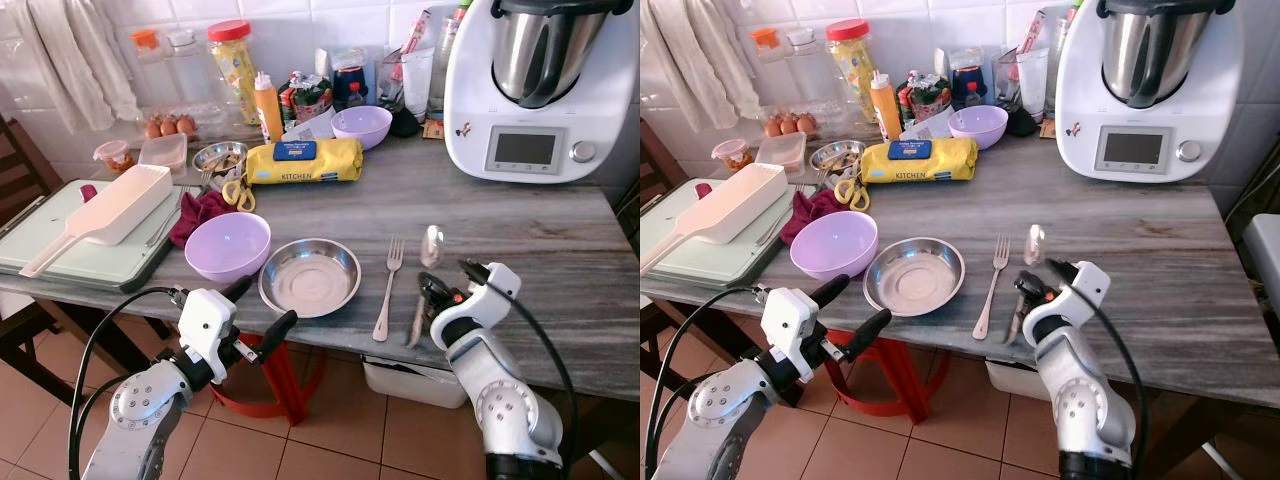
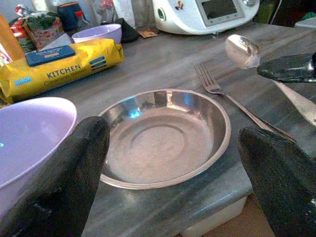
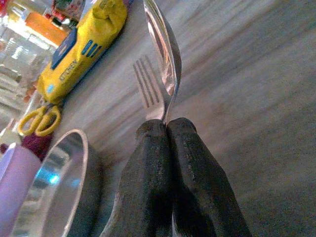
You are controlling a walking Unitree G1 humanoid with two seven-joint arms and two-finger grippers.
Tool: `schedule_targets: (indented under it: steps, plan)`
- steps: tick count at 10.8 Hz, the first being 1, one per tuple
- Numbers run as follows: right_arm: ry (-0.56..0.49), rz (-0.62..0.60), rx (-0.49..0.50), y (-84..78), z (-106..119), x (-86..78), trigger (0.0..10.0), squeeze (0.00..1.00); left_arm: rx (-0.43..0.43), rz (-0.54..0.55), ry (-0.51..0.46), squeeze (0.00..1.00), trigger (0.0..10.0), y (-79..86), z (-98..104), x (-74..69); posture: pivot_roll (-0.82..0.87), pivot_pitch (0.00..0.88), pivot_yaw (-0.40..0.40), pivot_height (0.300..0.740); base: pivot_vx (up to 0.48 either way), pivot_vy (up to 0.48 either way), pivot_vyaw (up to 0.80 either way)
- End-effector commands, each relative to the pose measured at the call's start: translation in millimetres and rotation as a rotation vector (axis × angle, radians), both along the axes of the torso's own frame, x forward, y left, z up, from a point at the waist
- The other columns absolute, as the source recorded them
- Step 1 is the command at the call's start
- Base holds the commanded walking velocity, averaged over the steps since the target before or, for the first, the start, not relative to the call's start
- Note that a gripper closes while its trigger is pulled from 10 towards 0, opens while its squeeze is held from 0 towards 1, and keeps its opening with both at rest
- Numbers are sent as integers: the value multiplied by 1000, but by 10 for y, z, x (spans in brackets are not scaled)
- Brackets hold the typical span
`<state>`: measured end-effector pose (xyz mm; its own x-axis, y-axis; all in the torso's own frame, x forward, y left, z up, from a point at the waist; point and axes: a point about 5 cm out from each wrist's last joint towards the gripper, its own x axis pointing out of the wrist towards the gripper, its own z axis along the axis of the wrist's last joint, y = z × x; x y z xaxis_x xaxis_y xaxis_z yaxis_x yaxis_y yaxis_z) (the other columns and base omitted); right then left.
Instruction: Setting the table
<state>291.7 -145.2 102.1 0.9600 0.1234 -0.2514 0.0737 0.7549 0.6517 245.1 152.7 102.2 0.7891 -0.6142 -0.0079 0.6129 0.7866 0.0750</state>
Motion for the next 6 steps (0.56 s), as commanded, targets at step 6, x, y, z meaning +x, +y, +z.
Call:
schedule_targets:
  steps: [6]
  plan:
    - [110, 33, -27, 72, -183, -75, 10000, 0, -25, -47, -6, 0, 10000, -56, 30, -4, -31, 0, 121, 740, 0, 0, 0]
